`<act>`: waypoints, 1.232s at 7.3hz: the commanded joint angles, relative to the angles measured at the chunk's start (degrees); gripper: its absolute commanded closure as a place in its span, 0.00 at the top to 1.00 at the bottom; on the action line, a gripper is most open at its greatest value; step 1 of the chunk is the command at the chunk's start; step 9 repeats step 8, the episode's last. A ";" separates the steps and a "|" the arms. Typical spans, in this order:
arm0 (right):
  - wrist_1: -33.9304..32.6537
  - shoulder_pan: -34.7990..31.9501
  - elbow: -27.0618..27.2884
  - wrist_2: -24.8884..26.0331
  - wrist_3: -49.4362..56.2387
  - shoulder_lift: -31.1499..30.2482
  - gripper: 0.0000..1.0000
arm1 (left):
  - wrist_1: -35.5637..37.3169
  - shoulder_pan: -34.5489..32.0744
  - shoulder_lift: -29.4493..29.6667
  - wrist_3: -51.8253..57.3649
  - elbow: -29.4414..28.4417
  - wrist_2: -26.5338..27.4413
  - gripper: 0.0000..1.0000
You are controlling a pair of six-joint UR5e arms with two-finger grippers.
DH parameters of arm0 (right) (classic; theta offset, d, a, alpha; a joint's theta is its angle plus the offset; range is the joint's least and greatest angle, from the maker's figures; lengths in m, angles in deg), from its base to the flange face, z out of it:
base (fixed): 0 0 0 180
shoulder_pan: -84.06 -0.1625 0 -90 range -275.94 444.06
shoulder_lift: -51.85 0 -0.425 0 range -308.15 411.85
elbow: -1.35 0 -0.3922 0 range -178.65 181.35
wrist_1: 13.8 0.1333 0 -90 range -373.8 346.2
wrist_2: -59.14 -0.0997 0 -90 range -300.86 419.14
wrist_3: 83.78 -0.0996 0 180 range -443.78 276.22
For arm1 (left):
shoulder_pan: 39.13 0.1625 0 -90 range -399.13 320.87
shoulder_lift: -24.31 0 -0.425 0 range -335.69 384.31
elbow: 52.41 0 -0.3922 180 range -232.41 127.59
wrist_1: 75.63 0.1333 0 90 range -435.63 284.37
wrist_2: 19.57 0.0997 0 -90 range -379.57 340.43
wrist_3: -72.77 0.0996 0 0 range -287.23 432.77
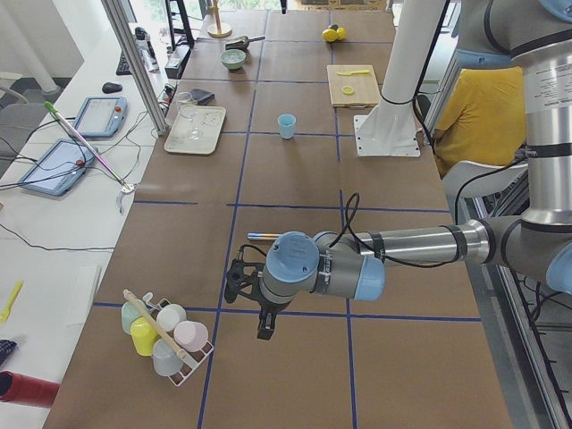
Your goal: Squeeze lemon into cup
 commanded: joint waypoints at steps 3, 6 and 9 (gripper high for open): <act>-0.02 -0.03 -0.05 -0.29 0.07 0.28 1.00 | 5.57 6.90 2.23 -3.08 2.68 0.21 1.00; -0.02 -0.03 -0.40 -0.82 0.07 0.45 1.00 | 6.70 6.81 3.39 -3.25 1.24 0.83 1.00; -0.02 -0.03 -0.40 -0.91 0.51 0.45 1.00 | 11.96 6.64 4.08 -3.08 3.69 0.83 1.00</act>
